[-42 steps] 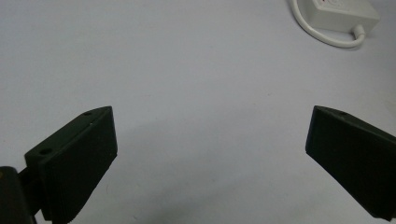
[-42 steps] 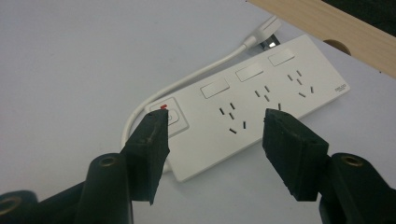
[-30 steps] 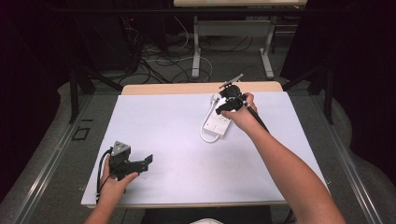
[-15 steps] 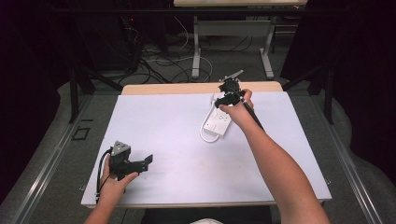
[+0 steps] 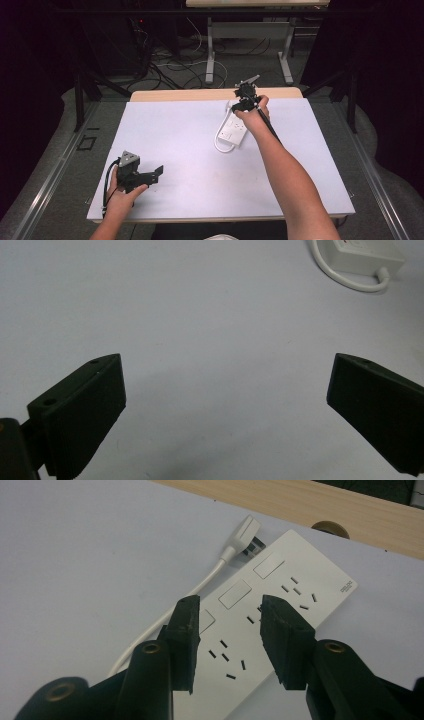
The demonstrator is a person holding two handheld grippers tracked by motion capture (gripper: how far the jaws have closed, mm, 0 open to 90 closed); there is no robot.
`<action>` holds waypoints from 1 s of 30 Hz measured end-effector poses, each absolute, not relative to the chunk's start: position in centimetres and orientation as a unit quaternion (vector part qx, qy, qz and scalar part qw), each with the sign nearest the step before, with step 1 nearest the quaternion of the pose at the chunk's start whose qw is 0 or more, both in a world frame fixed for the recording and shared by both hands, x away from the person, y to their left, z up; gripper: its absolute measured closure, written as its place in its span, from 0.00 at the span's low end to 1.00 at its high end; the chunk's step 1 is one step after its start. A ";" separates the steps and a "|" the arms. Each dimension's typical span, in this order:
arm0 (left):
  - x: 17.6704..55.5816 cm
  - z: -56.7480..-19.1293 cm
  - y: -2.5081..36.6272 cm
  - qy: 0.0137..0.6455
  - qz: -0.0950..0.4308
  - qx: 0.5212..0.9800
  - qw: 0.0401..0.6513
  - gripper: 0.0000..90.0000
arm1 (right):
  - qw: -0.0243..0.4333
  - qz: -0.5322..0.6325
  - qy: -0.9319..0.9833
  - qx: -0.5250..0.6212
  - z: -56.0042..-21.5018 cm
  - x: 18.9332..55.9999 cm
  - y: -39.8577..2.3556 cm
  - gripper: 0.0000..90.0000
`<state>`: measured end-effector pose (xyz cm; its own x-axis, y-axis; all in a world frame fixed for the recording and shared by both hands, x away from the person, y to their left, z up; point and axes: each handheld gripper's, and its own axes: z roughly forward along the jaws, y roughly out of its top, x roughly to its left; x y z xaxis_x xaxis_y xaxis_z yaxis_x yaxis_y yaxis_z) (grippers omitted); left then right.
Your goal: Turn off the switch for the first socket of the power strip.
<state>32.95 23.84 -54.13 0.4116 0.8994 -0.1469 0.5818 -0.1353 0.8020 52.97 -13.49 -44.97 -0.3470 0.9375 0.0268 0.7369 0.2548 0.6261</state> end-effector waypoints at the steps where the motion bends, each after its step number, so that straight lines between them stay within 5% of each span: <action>1: 32.9 -54.1 23.8 0.508 0.189 0.729 0.418 0.03 | 0.180 0.280 0.771 0.543 -45.0 53.1 -13.4 0.69; 18: 32.9 -54.1 23.9 0.510 0.188 0.727 0.419 0.03 | 0.182 0.280 0.763 0.553 -46.4 54.4 -13.4 0.98; 30: 33.0 -54.1 24.0 0.511 0.187 0.726 0.421 0.03 | 0.171 0.270 0.763 0.561 -47.3 55.1 -13.4 1.00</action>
<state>32.96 23.98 -54.09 0.4081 0.8990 -0.1591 0.5850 -0.1237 0.8016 55.07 -13.37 -47.34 -0.3112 0.9494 0.0419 0.7639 0.2237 0.6053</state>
